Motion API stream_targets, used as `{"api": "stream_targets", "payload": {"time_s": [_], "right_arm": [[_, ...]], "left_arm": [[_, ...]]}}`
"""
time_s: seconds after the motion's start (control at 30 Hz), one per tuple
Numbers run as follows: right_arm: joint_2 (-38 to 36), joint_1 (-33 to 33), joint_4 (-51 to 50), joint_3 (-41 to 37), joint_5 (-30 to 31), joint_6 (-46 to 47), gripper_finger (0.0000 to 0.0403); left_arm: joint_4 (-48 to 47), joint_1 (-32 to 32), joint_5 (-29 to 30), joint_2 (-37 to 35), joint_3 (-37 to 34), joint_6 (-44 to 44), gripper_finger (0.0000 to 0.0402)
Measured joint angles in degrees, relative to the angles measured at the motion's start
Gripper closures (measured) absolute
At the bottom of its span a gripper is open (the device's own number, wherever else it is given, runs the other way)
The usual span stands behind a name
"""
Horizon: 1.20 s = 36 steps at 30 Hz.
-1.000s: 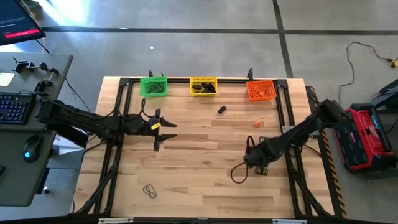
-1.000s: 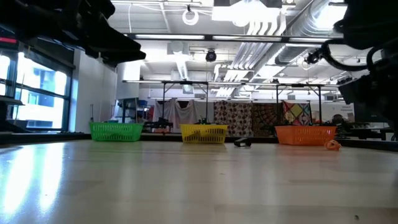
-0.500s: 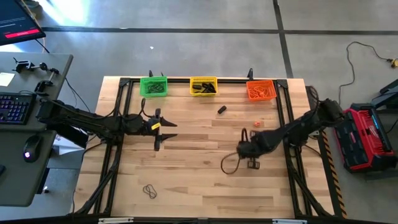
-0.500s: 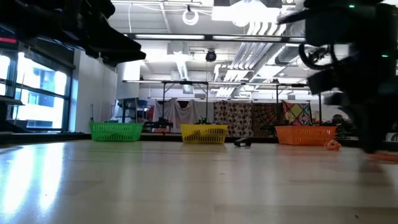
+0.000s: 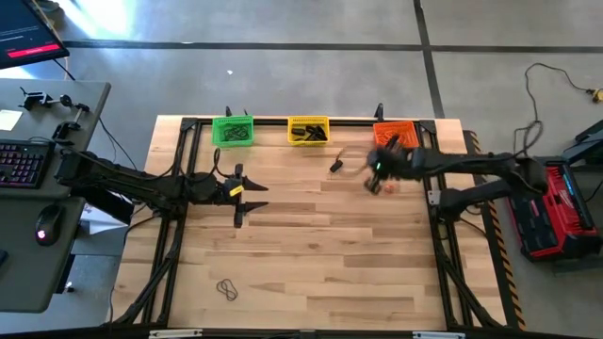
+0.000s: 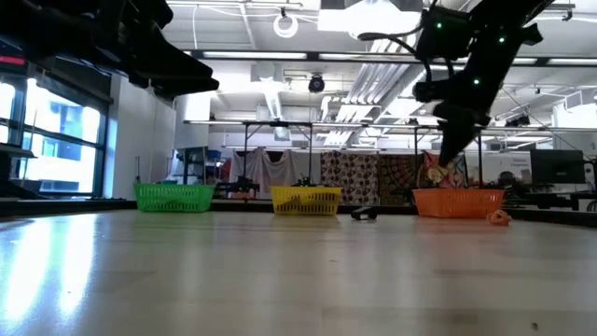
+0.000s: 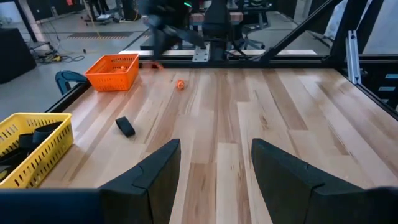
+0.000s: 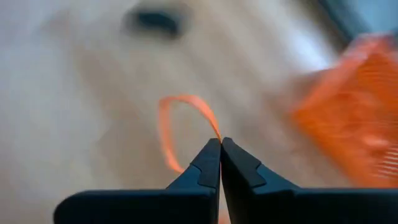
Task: Sort rubber bands into baskets
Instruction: Put the orange rubber band into the orange bin
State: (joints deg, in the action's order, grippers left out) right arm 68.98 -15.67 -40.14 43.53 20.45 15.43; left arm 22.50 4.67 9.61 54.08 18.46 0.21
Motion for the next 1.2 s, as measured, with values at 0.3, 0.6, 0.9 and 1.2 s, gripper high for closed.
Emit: {"api": "stream_targets", "payload": {"time_s": [0.3,0.6,0.9,1.2], "right_arm": [[-1.5,-19.6,8.2,0.0,3.5,-2.7,0.0403],[3.5,-31.1,13.8,-0.6,3.6,-3.9,0.0403],[11.5,-35.4,17.4,-0.6,1.6,-6.4,0.0401],[11.2,-35.0,13.0,1.2,1.9,-9.3,0.0294]], "left_arm": [[0.0,0.0,0.0,0.0,0.0,0.0,0.0211],[0.0,0.0,0.0,0.0,0.0,1.0,0.0211],[-0.3,0.0,0.0,0.0,0.0,0.9,0.0211],[-0.5,-0.1,1.7,0.0,0.0,-0.2,0.0211]]}}
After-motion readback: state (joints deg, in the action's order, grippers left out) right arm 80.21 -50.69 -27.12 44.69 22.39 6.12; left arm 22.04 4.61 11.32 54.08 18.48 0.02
